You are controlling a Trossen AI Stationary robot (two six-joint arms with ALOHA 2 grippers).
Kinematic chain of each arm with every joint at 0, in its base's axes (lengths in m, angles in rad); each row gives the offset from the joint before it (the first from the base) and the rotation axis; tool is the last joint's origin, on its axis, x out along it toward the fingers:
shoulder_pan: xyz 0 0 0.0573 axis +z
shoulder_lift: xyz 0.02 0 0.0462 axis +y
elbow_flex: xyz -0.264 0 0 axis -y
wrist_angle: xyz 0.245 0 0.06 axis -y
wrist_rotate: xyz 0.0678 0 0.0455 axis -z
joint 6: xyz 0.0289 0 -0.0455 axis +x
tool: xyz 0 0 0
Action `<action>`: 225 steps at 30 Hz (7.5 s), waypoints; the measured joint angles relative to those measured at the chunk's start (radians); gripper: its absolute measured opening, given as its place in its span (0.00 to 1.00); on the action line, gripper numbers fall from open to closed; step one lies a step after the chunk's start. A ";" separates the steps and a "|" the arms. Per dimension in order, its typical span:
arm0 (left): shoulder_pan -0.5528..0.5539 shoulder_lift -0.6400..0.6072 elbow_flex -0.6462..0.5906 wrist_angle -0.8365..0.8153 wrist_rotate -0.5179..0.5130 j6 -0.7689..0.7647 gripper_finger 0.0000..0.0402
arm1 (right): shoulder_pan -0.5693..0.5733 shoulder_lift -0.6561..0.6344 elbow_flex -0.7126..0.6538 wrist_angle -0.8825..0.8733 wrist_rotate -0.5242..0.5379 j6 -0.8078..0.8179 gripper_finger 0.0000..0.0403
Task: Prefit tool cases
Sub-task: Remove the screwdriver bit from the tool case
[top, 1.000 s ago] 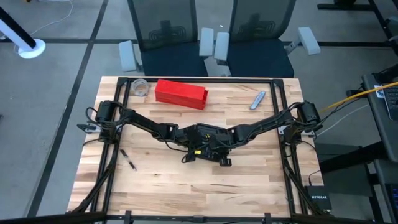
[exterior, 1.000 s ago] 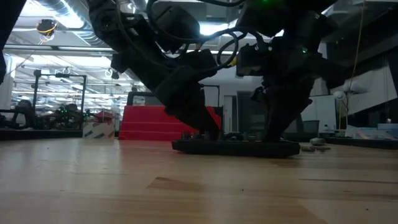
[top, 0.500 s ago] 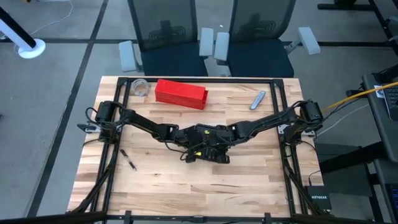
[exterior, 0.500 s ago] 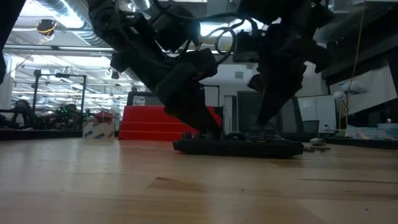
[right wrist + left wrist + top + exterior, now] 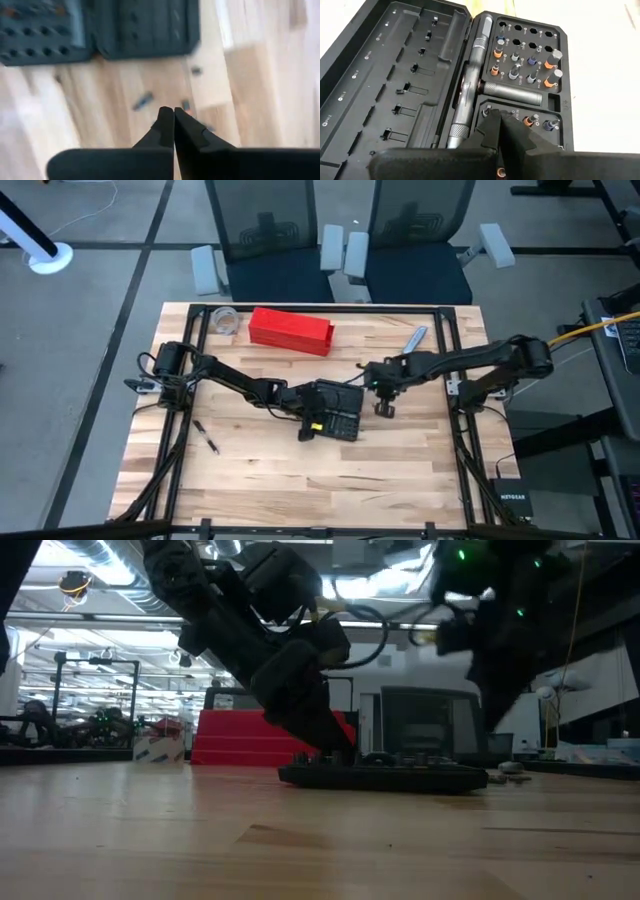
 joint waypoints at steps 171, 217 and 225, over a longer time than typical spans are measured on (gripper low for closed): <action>-0.026 -0.030 0.005 0.085 -0.026 0.091 0.00 | 0.306 0.237 0.119 0.285 -0.046 0.023 0.19; -0.013 0.026 0.006 0.149 -0.032 0.042 0.00 | 0.305 0.312 0.135 0.328 -0.018 -0.051 0.19; -0.010 0.027 0.006 0.147 -0.033 0.038 0.00 | 0.305 0.317 0.138 0.294 -0.020 -0.053 0.06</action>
